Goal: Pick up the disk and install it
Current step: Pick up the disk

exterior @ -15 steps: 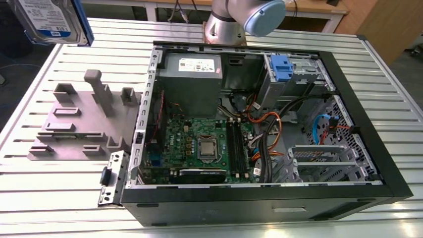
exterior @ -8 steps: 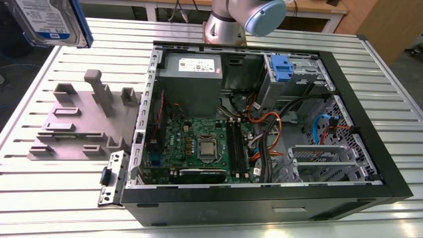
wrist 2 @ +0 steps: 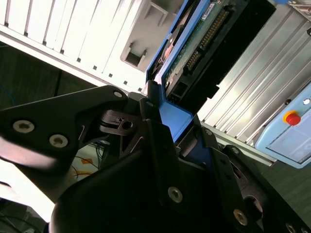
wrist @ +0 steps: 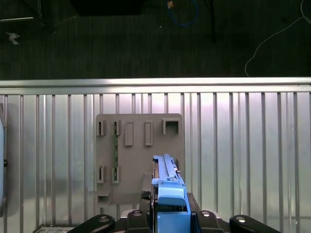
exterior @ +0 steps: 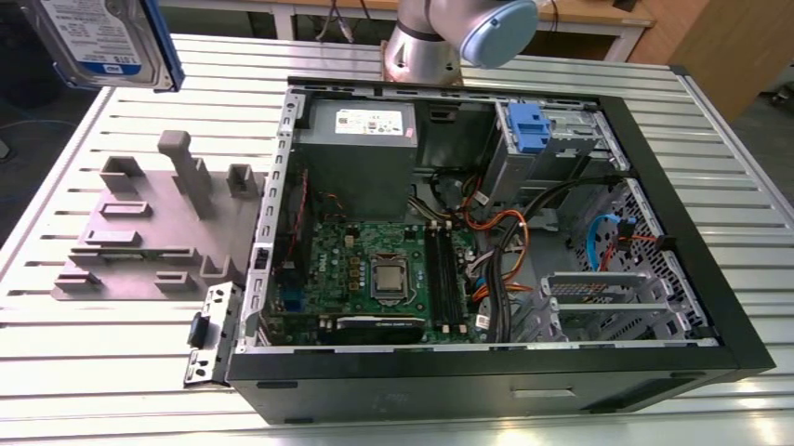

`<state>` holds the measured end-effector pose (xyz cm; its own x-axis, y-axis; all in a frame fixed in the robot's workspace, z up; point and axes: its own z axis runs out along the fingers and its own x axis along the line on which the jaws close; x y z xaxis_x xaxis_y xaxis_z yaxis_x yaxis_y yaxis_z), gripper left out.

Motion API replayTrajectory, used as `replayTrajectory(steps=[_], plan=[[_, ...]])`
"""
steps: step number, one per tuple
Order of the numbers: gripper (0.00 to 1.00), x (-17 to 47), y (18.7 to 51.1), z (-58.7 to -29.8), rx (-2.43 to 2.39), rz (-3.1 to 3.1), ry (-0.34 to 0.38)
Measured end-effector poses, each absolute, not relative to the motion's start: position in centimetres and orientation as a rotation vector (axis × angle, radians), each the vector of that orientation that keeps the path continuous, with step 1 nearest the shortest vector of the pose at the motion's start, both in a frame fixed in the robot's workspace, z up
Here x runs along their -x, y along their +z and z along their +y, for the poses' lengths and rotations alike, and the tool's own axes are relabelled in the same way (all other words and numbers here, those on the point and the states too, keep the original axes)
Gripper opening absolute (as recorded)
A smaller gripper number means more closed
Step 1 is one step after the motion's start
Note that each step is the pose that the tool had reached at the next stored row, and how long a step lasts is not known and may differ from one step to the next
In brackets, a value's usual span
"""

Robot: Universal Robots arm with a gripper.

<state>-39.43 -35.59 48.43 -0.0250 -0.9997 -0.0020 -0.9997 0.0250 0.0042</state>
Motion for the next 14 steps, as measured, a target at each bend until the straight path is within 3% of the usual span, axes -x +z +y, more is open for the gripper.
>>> replayTrajectory(steps=[14], plan=[[0.36,38.41,48.42,-35.78,-2.192,-2.247,-0.005]])
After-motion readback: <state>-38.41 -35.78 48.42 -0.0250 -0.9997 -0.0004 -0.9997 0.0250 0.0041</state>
